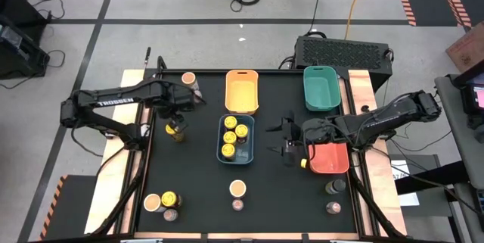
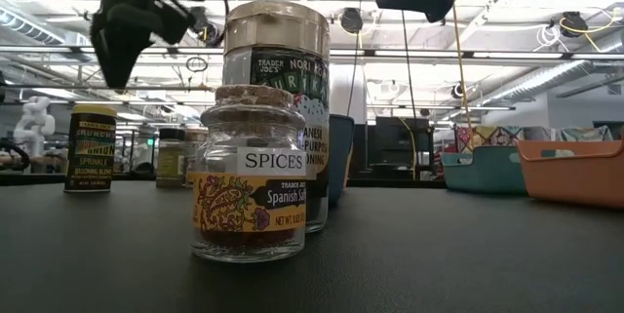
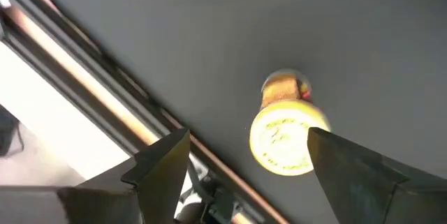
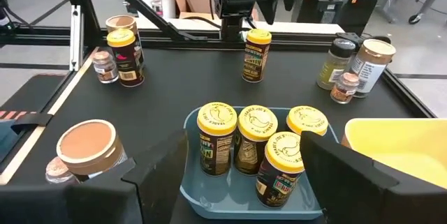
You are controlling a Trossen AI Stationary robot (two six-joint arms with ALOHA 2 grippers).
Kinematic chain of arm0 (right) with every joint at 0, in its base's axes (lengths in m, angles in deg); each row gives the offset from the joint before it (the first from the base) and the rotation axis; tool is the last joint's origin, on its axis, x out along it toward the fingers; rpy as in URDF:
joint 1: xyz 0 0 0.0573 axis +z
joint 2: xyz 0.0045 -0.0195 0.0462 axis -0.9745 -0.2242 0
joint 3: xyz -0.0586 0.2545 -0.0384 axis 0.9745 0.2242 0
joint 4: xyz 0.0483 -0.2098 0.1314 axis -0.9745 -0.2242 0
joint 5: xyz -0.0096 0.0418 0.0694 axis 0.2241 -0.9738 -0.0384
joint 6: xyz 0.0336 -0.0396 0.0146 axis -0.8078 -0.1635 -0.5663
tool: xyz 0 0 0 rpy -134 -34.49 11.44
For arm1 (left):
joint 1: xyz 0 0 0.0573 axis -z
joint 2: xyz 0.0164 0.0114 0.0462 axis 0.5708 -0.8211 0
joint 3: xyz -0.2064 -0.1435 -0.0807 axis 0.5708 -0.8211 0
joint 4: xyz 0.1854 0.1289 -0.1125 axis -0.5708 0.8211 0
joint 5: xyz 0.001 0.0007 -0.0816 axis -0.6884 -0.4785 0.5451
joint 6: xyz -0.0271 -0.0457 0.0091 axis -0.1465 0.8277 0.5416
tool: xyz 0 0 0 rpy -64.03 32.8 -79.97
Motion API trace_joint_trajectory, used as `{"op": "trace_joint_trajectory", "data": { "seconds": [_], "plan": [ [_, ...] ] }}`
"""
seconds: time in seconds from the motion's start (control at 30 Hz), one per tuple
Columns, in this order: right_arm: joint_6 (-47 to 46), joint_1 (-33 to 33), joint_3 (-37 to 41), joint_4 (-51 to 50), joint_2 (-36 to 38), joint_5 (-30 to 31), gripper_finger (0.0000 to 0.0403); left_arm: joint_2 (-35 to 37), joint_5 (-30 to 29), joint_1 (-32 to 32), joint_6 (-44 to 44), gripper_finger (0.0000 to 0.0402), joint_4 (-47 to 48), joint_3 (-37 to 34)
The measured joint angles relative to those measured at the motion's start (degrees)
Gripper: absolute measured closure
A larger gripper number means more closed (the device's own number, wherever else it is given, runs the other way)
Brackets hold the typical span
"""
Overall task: Sort spices by type
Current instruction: Put the yellow seasoning bottle into the dark blue bin
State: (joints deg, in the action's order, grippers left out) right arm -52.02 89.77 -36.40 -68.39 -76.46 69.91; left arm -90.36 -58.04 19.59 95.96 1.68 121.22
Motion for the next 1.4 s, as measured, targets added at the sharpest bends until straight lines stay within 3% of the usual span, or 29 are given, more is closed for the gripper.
{"op": "trace_joint_trajectory", "data": {
  "seconds": [0.3, 0.7, 0.93, 1.4],
  "plan": [
    [0.00, 0.02, 0.00, 0.11, 0.00, -2.60, 0.0131, 0.57, 5.29, -0.36, -6.69, 0.0110, -3.22, -8.30],
    [0.00, 0.00, 0.00, 0.17, 0.00, -2.58, 0.0131, 6.25, 1.99, -0.28, -10.02, 0.0110, -3.54, -6.21],
    [0.01, 0.00, 0.00, 0.15, 0.00, -2.58, 0.0131, 10.62, 6.80, -0.25, -9.07, 0.0110, -5.62, -5.87],
    [0.02, 0.00, 0.00, 0.07, -0.02, -2.58, 0.0131, 7.92, 8.87, -0.30, -7.81, 0.0108, -7.00, -5.85]
  ]
}}
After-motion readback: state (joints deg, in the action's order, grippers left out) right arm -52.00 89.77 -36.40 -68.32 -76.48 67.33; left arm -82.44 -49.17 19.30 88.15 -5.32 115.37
